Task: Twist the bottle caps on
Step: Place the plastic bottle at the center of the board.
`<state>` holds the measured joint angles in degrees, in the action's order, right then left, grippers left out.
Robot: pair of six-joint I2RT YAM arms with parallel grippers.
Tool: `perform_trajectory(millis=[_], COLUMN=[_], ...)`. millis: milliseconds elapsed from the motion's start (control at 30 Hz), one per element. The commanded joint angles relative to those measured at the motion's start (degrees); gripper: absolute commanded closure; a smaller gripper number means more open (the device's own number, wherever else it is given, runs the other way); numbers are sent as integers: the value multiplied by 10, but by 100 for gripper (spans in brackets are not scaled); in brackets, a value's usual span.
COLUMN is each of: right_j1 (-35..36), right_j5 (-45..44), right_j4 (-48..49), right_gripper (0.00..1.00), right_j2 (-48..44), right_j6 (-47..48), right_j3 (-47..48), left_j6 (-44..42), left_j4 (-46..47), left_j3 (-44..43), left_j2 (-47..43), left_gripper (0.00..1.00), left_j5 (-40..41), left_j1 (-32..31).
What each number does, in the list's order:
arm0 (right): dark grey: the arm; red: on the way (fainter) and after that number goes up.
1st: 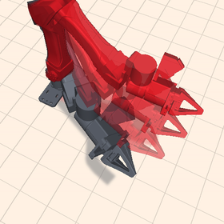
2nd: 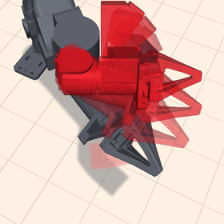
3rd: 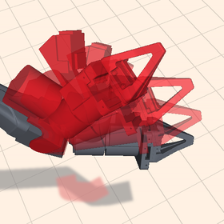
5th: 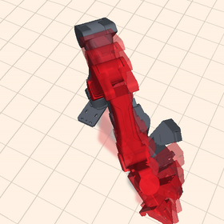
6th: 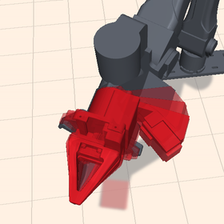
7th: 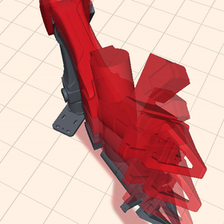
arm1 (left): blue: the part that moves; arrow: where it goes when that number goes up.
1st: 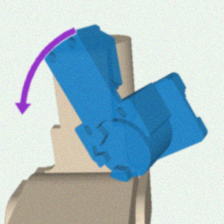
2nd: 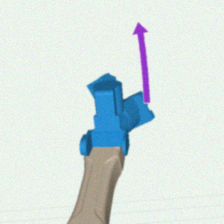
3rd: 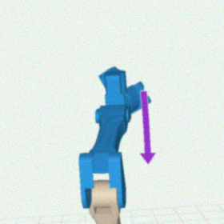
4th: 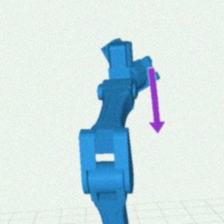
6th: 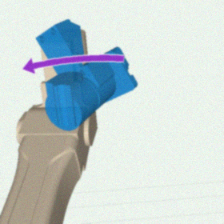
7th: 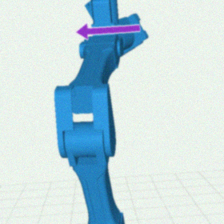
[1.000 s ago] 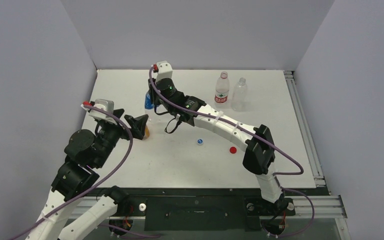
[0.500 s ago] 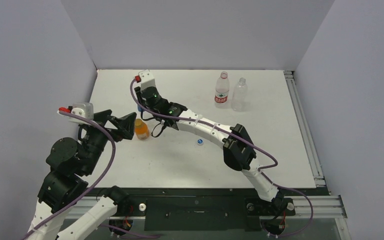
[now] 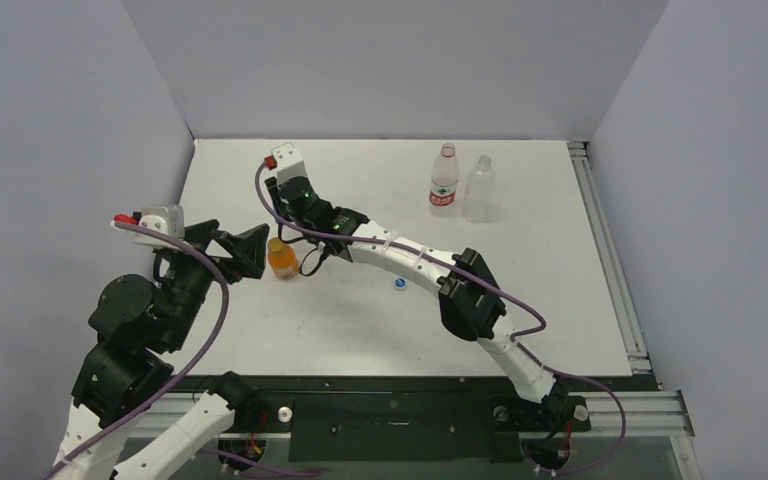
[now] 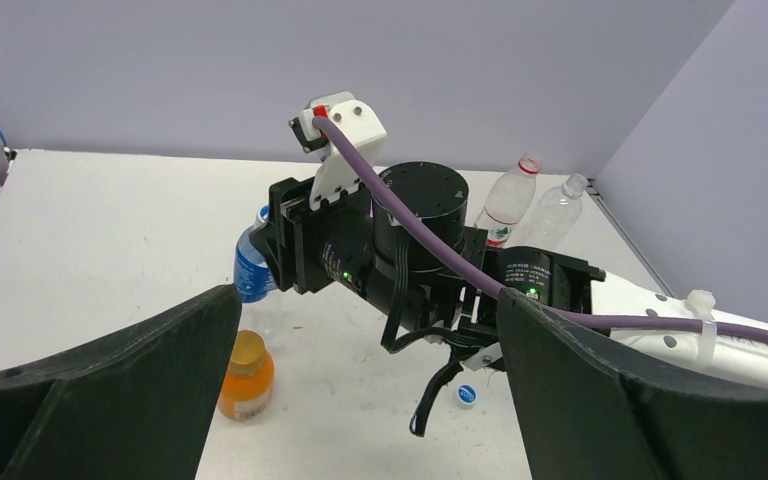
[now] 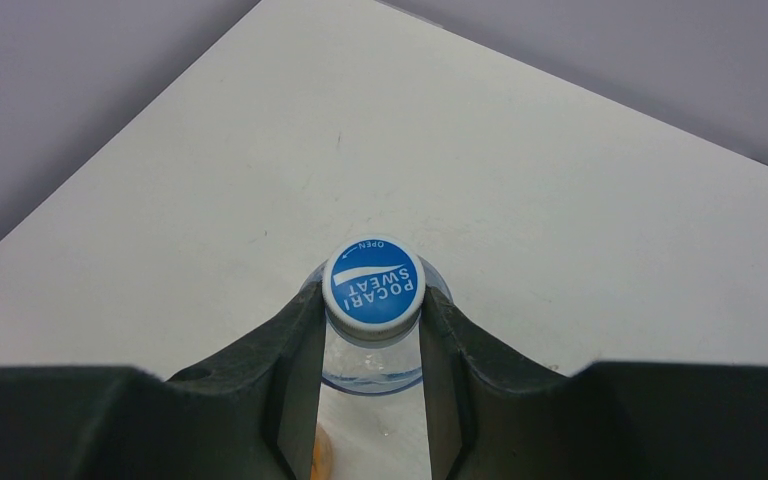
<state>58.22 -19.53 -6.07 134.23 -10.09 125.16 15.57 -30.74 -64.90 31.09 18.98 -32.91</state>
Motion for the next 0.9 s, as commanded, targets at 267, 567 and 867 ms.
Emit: perform_trajectory(millis=[267,567,867], right_j1=[10,13,14], right_j5=[-8,-14,-16], right_j4=[40,39,37], right_gripper=[93,74,62], right_j2=[6,4,2], right_j6=[8,8,8], right_j3=[-3,-9,-13], left_j6=[-10,-12,-10], left_j4=[3,2,3], left_j3=[-15,-14,-11], left_j2=[4,1,2], left_gripper=[4,4,4], left_j5=[10,11,7], left_j1=[1,1,1])
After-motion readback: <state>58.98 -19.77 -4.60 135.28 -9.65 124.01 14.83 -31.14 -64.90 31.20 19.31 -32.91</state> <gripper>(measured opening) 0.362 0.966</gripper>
